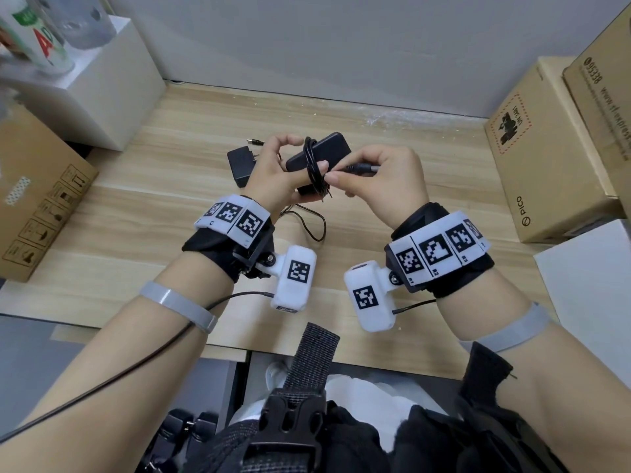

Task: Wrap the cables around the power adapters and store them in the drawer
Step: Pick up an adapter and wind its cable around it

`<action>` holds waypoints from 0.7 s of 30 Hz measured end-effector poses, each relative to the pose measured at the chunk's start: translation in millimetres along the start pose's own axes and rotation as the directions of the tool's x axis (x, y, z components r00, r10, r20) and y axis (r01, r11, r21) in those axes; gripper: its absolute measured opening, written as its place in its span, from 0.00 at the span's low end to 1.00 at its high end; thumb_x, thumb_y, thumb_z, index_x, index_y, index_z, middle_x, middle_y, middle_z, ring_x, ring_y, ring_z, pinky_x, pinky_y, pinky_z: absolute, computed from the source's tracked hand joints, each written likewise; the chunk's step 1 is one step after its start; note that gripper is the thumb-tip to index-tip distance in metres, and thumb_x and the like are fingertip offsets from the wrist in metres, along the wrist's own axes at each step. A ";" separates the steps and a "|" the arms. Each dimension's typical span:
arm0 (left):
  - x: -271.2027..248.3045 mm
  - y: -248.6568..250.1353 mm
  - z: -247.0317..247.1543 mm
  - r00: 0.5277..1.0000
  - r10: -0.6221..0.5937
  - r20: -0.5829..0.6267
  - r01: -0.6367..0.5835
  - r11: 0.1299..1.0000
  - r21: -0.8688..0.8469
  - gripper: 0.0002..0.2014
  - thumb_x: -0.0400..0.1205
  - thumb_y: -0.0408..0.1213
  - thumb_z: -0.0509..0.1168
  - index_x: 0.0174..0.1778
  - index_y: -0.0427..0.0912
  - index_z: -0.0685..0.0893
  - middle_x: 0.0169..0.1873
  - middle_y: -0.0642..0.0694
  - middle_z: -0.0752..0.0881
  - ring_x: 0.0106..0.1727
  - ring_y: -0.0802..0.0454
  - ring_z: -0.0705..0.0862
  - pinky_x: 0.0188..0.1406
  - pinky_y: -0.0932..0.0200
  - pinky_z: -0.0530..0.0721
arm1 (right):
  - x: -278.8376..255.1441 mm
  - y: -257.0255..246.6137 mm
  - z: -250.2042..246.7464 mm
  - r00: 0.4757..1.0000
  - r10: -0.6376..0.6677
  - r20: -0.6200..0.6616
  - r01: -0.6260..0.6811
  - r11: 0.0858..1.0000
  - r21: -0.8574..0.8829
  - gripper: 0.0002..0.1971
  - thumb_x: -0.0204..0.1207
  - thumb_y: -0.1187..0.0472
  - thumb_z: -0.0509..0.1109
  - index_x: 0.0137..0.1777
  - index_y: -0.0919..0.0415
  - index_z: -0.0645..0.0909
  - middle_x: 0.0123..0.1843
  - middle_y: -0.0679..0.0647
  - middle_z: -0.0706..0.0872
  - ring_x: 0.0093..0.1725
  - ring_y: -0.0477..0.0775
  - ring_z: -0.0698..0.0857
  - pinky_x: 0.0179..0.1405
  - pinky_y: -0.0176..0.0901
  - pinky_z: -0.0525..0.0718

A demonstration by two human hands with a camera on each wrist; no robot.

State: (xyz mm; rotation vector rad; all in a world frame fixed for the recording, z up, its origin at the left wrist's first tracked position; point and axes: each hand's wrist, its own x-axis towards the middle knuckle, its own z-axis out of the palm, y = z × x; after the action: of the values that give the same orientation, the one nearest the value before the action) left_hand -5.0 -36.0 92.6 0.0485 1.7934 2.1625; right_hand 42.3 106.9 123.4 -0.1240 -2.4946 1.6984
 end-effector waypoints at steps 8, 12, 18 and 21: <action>-2.4 0.2 4.5 0.996 -0.040 0.074 0.041 0.999 -0.019 0.26 0.76 0.24 0.68 0.66 0.52 0.76 0.52 0.48 0.83 0.50 0.50 0.84 0.52 0.47 0.87 | 1.9 4.9 3.0 0.997 0.080 0.018 -0.082 0.968 0.237 0.08 0.72 0.65 0.73 0.34 0.55 0.80 0.25 0.46 0.86 0.24 0.43 0.85 0.20 0.31 0.72; -2.0 -1.6 4.7 0.991 -0.076 0.109 0.082 0.996 -0.047 0.29 0.78 0.23 0.64 0.72 0.51 0.72 0.49 0.48 0.84 0.50 0.50 0.83 0.49 0.52 0.87 | 2.3 5.3 3.3 0.999 0.054 -0.001 -0.052 0.967 0.250 0.07 0.76 0.67 0.68 0.39 0.54 0.79 0.23 0.50 0.84 0.19 0.48 0.79 0.19 0.34 0.74; -3.1 -3.5 3.9 0.984 -0.098 0.147 0.107 0.993 -0.053 0.31 0.79 0.18 0.59 0.75 0.50 0.68 0.50 0.47 0.82 0.47 0.52 0.84 0.42 0.57 0.88 | 2.8 2.4 1.2 0.997 0.074 0.009 -0.074 0.992 0.104 0.07 0.76 0.64 0.68 0.39 0.52 0.78 0.22 0.52 0.82 0.18 0.50 0.76 0.19 0.34 0.74; -3.6 -3.7 3.8 0.983 -0.096 0.155 0.104 0.993 -0.047 0.32 0.79 0.17 0.58 0.76 0.49 0.68 0.51 0.47 0.81 0.48 0.50 0.83 0.46 0.55 0.89 | 4.2 2.3 0.4 0.995 0.098 0.036 -0.099 0.995 0.020 0.07 0.76 0.62 0.69 0.37 0.52 0.82 0.21 0.51 0.81 0.17 0.46 0.75 0.21 0.32 0.73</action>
State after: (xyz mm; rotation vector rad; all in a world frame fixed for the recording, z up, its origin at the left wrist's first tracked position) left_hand 0.1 -32.8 90.5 0.1061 1.6160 2.0769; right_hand 38.1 108.0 121.3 -0.2205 -2.5337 1.7796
